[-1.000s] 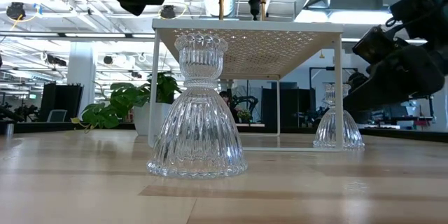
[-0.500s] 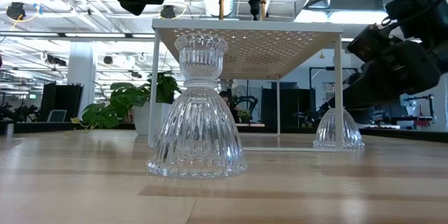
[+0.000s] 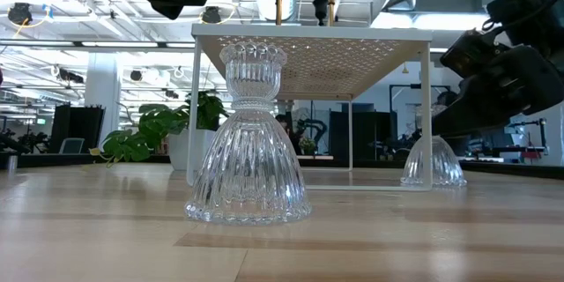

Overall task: Pick & Place candle stick holders
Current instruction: Put the top transparent glass candle holder on the shelf

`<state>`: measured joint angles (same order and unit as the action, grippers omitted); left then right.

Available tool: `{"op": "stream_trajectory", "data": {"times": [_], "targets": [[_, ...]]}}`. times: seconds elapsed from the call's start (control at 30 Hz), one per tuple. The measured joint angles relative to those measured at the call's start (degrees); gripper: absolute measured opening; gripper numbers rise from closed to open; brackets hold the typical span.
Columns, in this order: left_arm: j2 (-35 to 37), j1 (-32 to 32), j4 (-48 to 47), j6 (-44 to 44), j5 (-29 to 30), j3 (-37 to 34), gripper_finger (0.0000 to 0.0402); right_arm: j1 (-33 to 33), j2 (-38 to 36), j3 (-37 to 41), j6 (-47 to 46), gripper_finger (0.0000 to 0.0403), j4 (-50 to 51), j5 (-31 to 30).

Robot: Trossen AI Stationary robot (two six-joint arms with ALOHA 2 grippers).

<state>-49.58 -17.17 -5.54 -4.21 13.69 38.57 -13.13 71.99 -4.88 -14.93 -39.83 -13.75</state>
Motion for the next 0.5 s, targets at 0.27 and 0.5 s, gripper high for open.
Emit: {"op": "stream_trajectory", "data": {"times": [0.27, 0.5], "targets": [[0.0, 0.0, 0.0, 0.0, 0.0, 0.0, 0.0006, 0.0, -12.5, 0.1, -0.4, 0.0117, 14.9, 0.2], [0.0, 0.0, 0.0, 0.0, 0.0, 0.0, 0.0006, 0.0, -24.8, -3.0, -1.7, 0.0121, 31.0, -1.4]]}}
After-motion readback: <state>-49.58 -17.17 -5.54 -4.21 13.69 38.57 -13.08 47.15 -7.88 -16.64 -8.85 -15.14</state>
